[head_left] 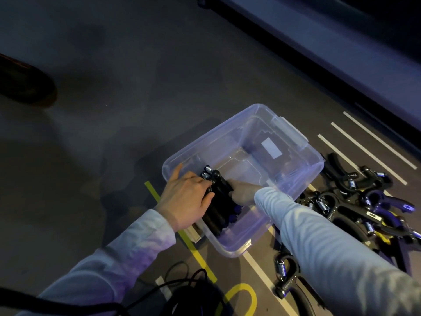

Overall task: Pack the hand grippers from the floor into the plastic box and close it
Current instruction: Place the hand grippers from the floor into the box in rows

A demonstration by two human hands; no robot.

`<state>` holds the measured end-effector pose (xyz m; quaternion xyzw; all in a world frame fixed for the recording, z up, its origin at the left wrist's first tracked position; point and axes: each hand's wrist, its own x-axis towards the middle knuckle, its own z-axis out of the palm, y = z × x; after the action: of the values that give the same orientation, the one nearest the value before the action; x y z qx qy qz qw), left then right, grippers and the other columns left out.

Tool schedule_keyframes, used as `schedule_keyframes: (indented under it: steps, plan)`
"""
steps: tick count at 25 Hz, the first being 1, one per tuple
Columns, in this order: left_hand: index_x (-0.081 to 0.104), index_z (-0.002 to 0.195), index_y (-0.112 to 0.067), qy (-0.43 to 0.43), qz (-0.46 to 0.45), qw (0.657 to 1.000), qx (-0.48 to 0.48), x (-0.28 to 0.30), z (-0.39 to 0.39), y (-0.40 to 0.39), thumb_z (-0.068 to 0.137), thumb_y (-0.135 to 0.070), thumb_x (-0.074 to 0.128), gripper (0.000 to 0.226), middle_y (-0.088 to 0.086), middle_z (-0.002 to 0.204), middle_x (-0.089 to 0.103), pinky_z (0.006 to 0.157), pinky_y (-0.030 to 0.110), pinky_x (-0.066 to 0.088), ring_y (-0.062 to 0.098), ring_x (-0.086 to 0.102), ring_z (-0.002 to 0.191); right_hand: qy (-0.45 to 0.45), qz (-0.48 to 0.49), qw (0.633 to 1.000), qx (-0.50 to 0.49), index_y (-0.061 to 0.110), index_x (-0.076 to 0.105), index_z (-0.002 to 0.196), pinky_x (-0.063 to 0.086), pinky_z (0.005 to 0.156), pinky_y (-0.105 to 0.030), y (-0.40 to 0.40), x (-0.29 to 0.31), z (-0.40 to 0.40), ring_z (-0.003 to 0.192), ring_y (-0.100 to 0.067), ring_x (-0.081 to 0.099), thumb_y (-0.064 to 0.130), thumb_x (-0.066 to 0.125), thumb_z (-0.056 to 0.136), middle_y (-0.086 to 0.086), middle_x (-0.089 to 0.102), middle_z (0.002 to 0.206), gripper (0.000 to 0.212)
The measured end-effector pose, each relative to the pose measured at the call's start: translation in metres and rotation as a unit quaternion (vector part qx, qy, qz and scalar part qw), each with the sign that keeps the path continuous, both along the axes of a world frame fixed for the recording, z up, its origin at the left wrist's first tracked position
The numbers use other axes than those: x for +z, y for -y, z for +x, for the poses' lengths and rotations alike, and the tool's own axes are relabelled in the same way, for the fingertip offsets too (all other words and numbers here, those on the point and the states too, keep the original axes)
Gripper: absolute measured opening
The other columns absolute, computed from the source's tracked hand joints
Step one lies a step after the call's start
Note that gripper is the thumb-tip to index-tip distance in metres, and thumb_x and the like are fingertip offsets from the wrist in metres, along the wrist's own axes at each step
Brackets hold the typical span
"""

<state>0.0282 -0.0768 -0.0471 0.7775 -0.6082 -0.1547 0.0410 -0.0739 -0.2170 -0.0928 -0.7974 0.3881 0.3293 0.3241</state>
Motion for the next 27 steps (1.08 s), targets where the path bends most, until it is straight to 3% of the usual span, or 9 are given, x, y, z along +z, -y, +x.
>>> schedule_keyframes:
  steps: [6, 12, 15, 19, 23, 25, 27]
  plan:
    - [0.045, 0.13, -0.024, -0.001, 0.0, 1.0, 0.0, 0.0, 0.001, 0.001, 0.096, -0.04, 0.036, 0.039, -0.006, 0.122, 0.058, 0.114, 0.042, 0.004, 0.013, 0.044, 0.122, -0.013, -0.017, 1.0, 0.001, 0.004, 0.031, 0.136, 0.037, 0.094, -0.032, 0.001, 0.001, -0.001, 0.122, -0.031, 0.049, 0.03, 0.038, 0.098, -0.018, 0.049, 0.135, 0.046]
    - [0.044, 0.133, -0.019, -0.029, -0.054, 0.998, -0.002, 0.011, -0.02, 0.013, 0.094, -0.04, 0.04, 0.044, 0.0, 0.127, 0.056, 0.113, 0.04, 0.015, 0.02, 0.046, 0.121, 0.106, -0.102, 0.989, -0.002, 0.006, 0.036, 0.139, 0.035, 0.106, -0.036, 0.002, 0.042, -0.02, 0.131, -0.032, 0.041, 0.023, 0.04, 0.097, -0.016, 0.043, 0.143, 0.046]
    - [0.046, 0.132, -0.017, -0.076, -0.108, 0.991, -0.012, 0.026, -0.04, 0.023, 0.094, -0.04, 0.043, 0.045, 0.003, 0.128, 0.057, 0.109, 0.038, 0.022, 0.022, 0.048, 0.119, 0.215, -0.154, 0.964, -0.037, 0.009, 0.04, 0.134, 0.042, 0.1, -0.041, -0.004, 0.066, -0.044, 0.122, -0.027, 0.05, 0.016, 0.045, 0.094, -0.012, 0.053, 0.133, 0.042]
    - [0.048, 0.131, -0.012, -0.119, -0.15, 0.98, -0.049, 0.062, -0.07, 0.033, 0.094, -0.041, 0.041, 0.048, 0.008, 0.129, 0.057, 0.099, 0.035, 0.032, 0.026, 0.051, 0.116, 0.331, -0.227, 0.913, -0.069, 0.008, 0.041, 0.134, 0.04, 0.099, -0.033, -0.011, 0.105, -0.092, 0.116, -0.023, 0.053, 0.01, 0.049, 0.09, -0.008, 0.056, 0.125, 0.045]
    - [0.052, 0.126, -0.01, -0.095, -0.138, 0.975, -0.143, 0.09, -0.11, 0.04, 0.083, -0.058, 0.021, 0.072, 0.013, 0.12, 0.06, 0.091, 0.039, 0.04, 0.033, 0.055, 0.108, 0.369, -0.291, 0.872, -0.136, 0.003, 0.045, 0.13, 0.037, 0.091, -0.018, -0.018, 0.136, -0.162, 0.104, -0.016, 0.055, 0.003, 0.05, 0.087, -0.01, 0.058, 0.119, 0.043]
    - [0.049, 0.129, -0.01, -0.091, -0.132, 0.971, -0.175, 0.099, -0.131, 0.039, 0.089, -0.056, 0.031, 0.063, 0.013, 0.123, 0.059, 0.093, 0.039, 0.038, 0.033, 0.054, 0.111, 0.36, -0.301, 0.862, -0.193, 0.004, 0.046, 0.13, 0.038, 0.089, -0.016, -0.027, 0.144, -0.204, 0.099, -0.008, 0.051, 0.004, 0.05, 0.089, -0.009, 0.059, 0.118, 0.041]
    - [0.046, 0.132, -0.012, -0.095, -0.124, 0.965, -0.209, 0.108, -0.152, 0.036, 0.093, -0.048, 0.039, 0.054, 0.01, 0.129, 0.055, 0.096, 0.037, 0.036, 0.029, 0.051, 0.116, 0.337, -0.306, 0.853, -0.254, 0.007, 0.046, 0.131, 0.042, 0.093, -0.024, -0.04, 0.147, -0.247, 0.099, -0.008, 0.052, 0.006, 0.049, 0.091, -0.006, 0.06, 0.116, 0.04]
